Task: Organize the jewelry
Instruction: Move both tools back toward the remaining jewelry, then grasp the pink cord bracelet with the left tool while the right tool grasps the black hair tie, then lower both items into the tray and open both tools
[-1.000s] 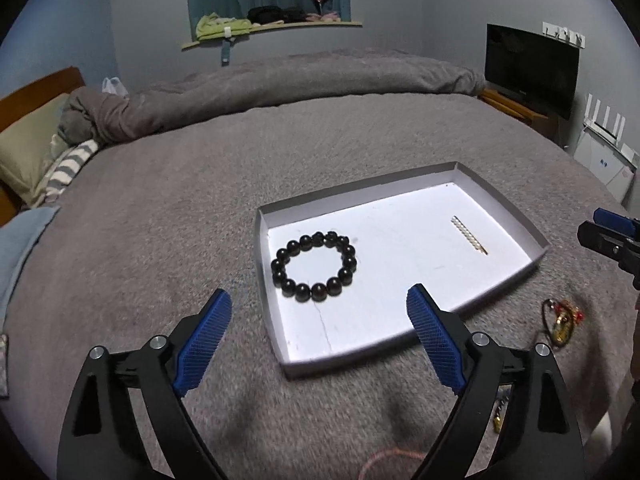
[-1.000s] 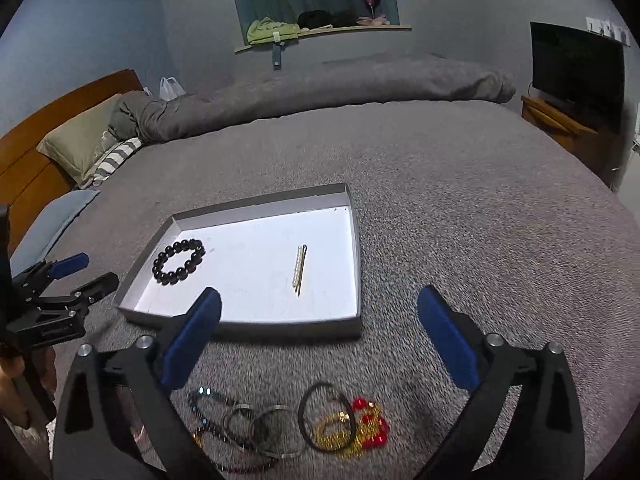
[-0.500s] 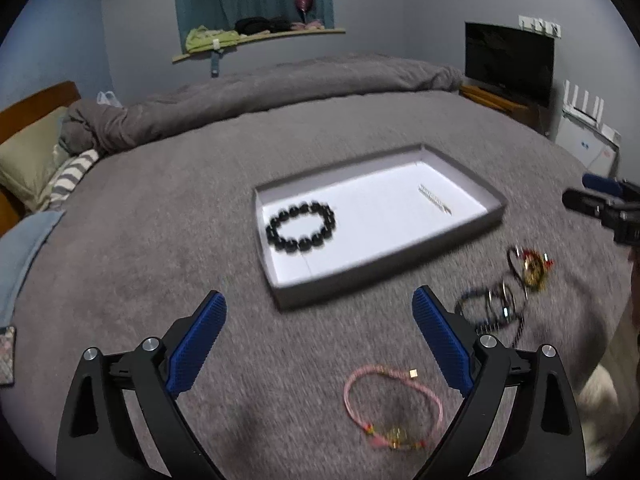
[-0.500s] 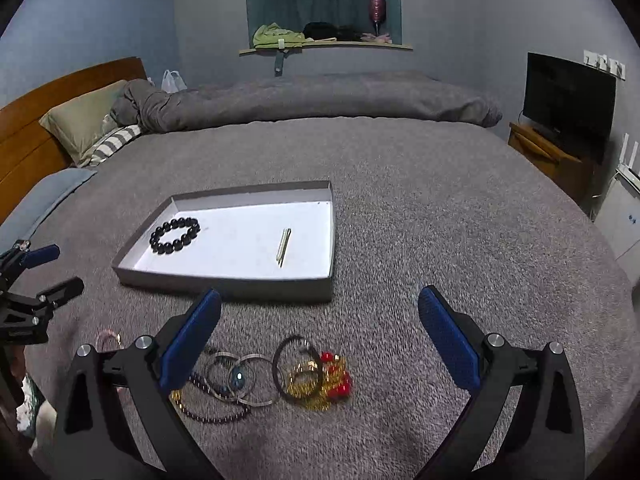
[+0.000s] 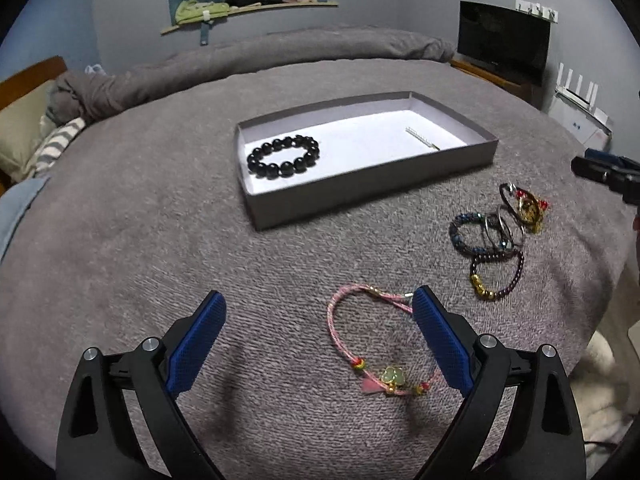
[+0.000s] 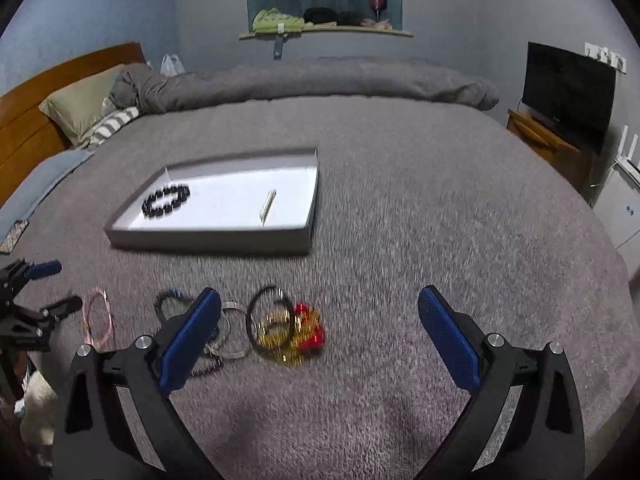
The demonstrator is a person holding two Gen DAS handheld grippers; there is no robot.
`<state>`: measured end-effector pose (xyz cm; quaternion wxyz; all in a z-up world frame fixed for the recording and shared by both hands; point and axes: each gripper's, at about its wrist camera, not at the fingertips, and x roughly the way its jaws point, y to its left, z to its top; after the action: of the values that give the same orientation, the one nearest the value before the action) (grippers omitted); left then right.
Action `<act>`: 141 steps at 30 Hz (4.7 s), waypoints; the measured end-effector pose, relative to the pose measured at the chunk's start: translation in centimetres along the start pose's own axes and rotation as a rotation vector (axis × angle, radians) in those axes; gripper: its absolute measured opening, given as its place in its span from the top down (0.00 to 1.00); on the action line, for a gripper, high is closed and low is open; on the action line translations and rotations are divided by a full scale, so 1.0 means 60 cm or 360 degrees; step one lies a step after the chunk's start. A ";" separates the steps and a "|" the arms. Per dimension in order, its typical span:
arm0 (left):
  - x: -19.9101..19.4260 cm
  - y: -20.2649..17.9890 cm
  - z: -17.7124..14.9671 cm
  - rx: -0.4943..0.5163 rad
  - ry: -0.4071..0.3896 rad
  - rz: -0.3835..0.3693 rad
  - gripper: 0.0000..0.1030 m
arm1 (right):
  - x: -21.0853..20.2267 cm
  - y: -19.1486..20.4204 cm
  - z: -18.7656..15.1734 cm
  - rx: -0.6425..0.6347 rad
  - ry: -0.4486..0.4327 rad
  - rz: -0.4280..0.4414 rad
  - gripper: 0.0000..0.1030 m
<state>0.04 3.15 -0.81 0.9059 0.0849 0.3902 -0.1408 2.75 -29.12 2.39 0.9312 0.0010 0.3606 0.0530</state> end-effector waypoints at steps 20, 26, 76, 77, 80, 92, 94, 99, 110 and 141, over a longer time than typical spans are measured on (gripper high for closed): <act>0.021 -0.036 -0.028 0.0084 0.0091 -0.0113 0.51 | 0.069 0.018 -0.009 -0.0055 0.0147 0.0077 0.47; 0.031 -0.037 -0.033 0.0086 0.0138 -0.0123 0.63 | 0.101 0.031 0.004 -0.0073 0.0205 0.0101 0.61; -0.072 0.026 0.130 0.0067 -0.0257 -0.0153 0.98 | 0.014 0.033 0.095 -0.0011 -0.0109 0.0174 0.88; -0.063 0.031 0.139 0.0057 -0.0249 -0.0160 0.98 | 0.018 0.034 0.100 -0.0013 -0.0112 0.0182 0.88; -0.027 0.045 0.166 0.0011 -0.0206 -0.0175 0.98 | 0.034 0.036 0.118 -0.0010 -0.0127 0.0197 0.88; 0.090 0.075 0.221 -0.0101 -0.0058 -0.0151 0.98 | 0.127 0.028 0.193 0.0082 -0.0116 0.0199 0.88; 0.113 0.076 0.219 -0.0127 0.0007 -0.0178 0.98 | 0.143 0.030 0.193 0.0096 -0.0082 0.0211 0.88; 0.146 0.073 0.197 -0.0121 0.0112 -0.0181 0.98 | 0.170 0.039 0.176 0.0080 0.0007 0.0208 0.88; 0.175 0.088 0.171 -0.0145 0.0209 -0.0142 0.98 | 0.215 0.039 0.139 0.0075 0.0198 0.0132 0.88; 0.204 0.064 0.159 -0.0015 0.0260 -0.0032 0.97 | 0.220 0.049 0.126 0.0013 0.0209 0.0131 0.81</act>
<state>15.82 1.97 -3.10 0.8700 0.0879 0.4643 -0.1405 17.23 -24.60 -0.75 0.9026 0.0160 0.4207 0.0896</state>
